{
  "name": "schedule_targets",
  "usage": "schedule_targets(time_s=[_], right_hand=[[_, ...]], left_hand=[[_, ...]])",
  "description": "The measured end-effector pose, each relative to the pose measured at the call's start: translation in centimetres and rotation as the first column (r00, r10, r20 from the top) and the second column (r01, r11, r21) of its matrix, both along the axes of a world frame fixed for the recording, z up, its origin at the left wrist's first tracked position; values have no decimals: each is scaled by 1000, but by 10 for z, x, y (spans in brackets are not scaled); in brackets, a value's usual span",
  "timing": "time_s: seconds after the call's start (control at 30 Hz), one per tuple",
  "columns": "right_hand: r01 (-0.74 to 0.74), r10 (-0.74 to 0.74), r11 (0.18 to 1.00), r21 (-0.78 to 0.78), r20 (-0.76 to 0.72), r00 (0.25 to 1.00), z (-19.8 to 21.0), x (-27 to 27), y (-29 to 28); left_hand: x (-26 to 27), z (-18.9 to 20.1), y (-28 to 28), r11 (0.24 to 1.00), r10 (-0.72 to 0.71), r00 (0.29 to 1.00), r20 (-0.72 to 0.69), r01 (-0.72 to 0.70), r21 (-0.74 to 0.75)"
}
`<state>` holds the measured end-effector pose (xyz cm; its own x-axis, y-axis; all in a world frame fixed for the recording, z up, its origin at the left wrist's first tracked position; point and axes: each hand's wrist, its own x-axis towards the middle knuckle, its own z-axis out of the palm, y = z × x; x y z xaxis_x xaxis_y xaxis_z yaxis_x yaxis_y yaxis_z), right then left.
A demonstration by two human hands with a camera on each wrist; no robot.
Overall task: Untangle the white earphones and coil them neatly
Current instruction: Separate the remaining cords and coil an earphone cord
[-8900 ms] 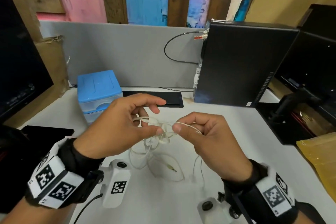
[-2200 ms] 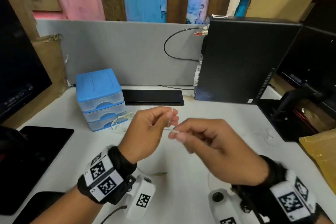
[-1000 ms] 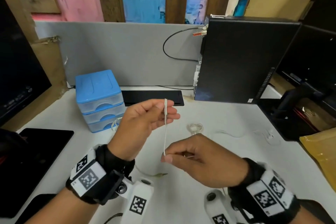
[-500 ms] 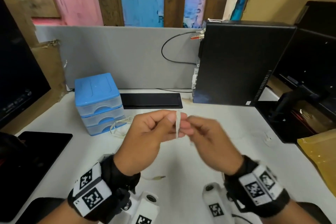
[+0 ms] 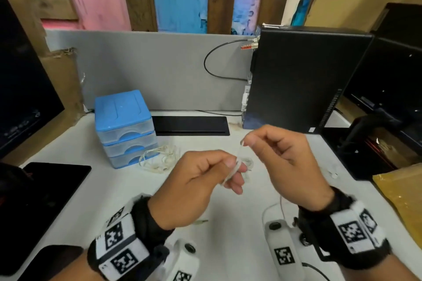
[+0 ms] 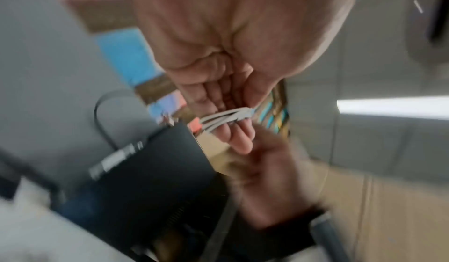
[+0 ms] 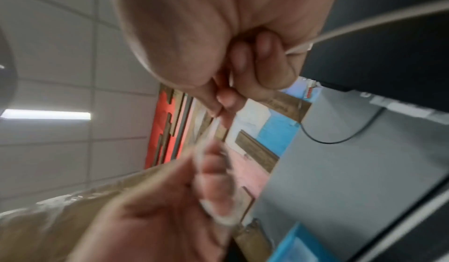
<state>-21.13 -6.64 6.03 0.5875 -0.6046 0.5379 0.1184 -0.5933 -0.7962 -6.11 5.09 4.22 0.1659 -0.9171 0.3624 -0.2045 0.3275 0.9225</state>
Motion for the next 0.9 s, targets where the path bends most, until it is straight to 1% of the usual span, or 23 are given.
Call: schedule_targets(time_s=[0.03,0.07,0.1,0.17,0.2,0.23,0.27,0.3,0.37,0.4,0.43,0.47,0.5,0.53,0.57,0.6,0.67,0.73,0.77,0.8,0.83,0.87,0.9], right_hand=[[6,-7,1000,19,7,1000,-8,4,-3],[-23,24,998,50,-11,1000,-16,7,-2],[-71,77,994,81,-69,995,-24,10,1],[-196,224,972,131,-257,940,-36,14,16],[-267,296,955,131,-336,894,-38,15,26],[-335,352,935,112,-388,852,-36,15,36],[-387,387,918,89,-413,824,-30,14,42],[-410,402,909,73,-409,819,-22,12,46],[-391,383,919,44,-326,864,-1,5,45],[-358,350,934,19,-261,900,7,1,42],[-311,304,950,-11,-190,934,13,-4,37],[-260,255,965,-27,-123,959,17,-7,31],[-211,209,977,-20,-61,976,19,-10,23],[-172,172,985,5,-5,985,19,-12,16],[-142,141,989,33,40,989,17,-11,10],[-128,125,990,52,60,990,15,-10,7],[-131,130,990,52,15,991,6,-3,9],[-202,214,974,100,-124,969,-10,6,23],[-252,273,960,123,-207,940,-17,9,32],[-304,324,946,114,-291,900,-21,12,42],[-351,350,934,67,-372,860,-22,13,51],[-396,362,918,14,-433,825,-19,12,59],[-423,366,906,-25,-456,811,-14,10,63]], left_hand=[[-3,4,1,999,-43,995,-95,45,16],[-3,8,1,999,-45,984,-175,47,11],[0,11,1,1000,-14,970,-244,12,-10],[11,16,-3,989,106,931,-350,-134,-56],[17,17,-5,973,175,915,-364,-217,-78],[23,15,-7,947,253,906,-338,-303,-104],[30,12,-8,911,344,902,-259,-388,-141],[36,7,-9,871,436,892,-121,-452,-194],[44,-1,-8,832,535,815,224,-463,-306],[44,-4,-7,842,528,770,358,-420,-338],[40,-5,-6,866,490,752,441,-364,-342],[34,-4,-4,900,426,771,474,-304,-314],[26,-1,-2,934,342,822,456,-244,-260],[18,3,1,964,245,893,379,-181,-196],[10,7,4,983,151,951,269,-115,-144],[4,12,7,991,75,985,156,-56,-122],[-2,25,13,989,-16,999,-47,9,-149],[1,35,15,980,-57,970,-236,10,-197],[5,38,15,978,-34,947,-319,-35,-207],[9,39,13,973,23,931,-364,-105,-207],[14,37,11,958,112,930,-349,-194,-211],[20,32,9,926,236,941,-242,-293,-237],[27,27,7,885,362,930,-62,-364,-292]])
